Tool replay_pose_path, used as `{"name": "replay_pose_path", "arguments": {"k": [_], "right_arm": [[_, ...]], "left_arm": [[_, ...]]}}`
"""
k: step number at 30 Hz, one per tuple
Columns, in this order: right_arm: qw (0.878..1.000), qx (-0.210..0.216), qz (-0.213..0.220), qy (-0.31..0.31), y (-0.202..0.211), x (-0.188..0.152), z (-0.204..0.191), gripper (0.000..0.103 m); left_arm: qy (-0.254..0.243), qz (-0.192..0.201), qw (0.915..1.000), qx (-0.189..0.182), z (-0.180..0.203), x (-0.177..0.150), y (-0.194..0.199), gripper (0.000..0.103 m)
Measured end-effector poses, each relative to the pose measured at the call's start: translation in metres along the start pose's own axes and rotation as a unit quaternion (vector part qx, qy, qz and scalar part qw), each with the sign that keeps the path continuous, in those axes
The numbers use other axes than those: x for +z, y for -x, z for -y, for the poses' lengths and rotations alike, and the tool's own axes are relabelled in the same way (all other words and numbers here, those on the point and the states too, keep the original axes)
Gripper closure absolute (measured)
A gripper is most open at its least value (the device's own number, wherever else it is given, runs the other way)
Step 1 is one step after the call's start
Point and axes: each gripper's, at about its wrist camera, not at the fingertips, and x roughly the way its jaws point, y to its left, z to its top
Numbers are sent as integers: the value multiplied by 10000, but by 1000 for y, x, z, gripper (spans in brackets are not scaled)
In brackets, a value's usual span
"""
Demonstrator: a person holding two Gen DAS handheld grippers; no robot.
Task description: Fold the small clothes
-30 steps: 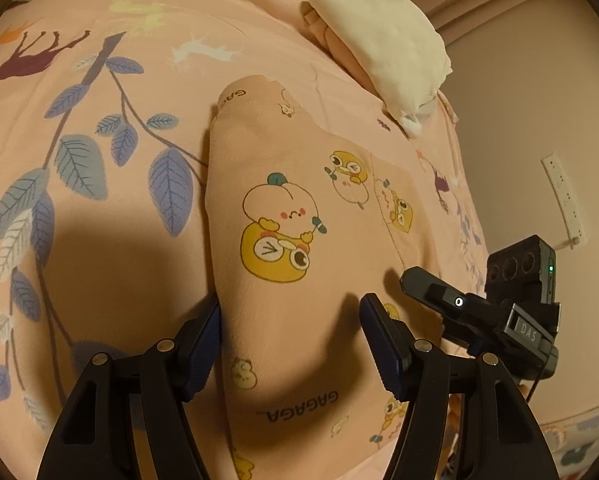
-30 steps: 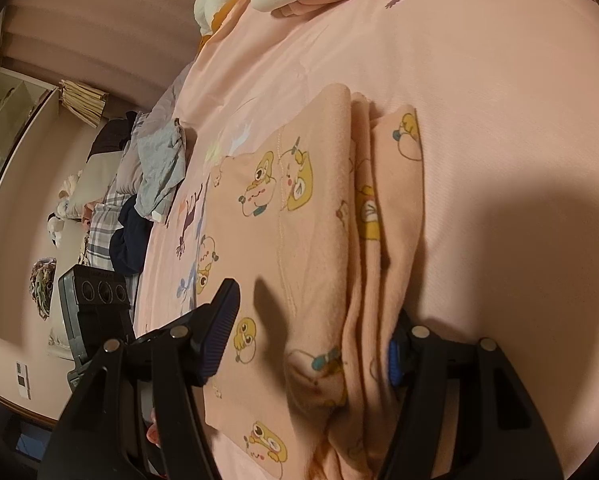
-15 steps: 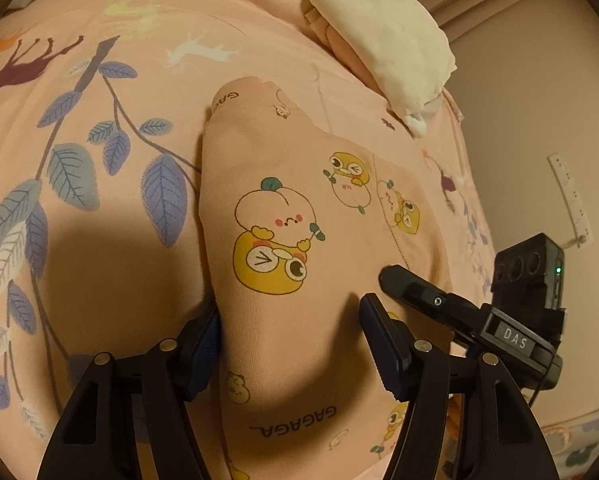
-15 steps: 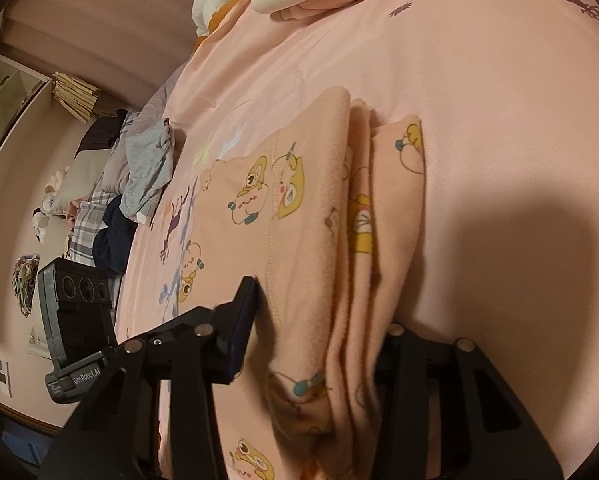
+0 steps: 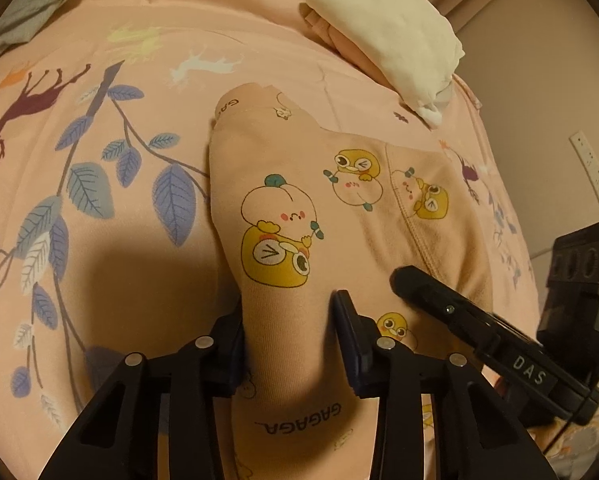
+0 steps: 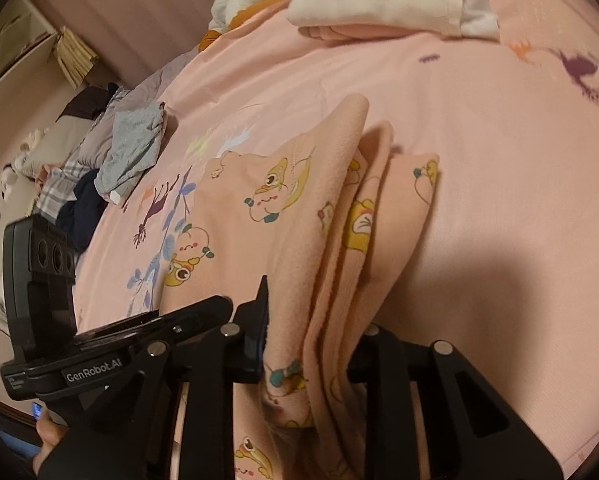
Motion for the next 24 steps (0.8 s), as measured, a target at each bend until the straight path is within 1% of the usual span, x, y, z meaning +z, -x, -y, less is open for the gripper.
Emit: {"name": "replay_pose_path", "arguments": {"k": [8,17,24], "right_arm": [[9991,-25,243,342,15,-5,-20,80],[9981,18,347,517,37,-25,-34,80],[9976,91,395,566,54,-39,-43,80]], "left_arm": [[-101,87,9999,15,5,-4,10,75],[-221,160,9996,-75,11,-22,29,76],[-190,203,9995,-160,12,-35,43,76]]}}
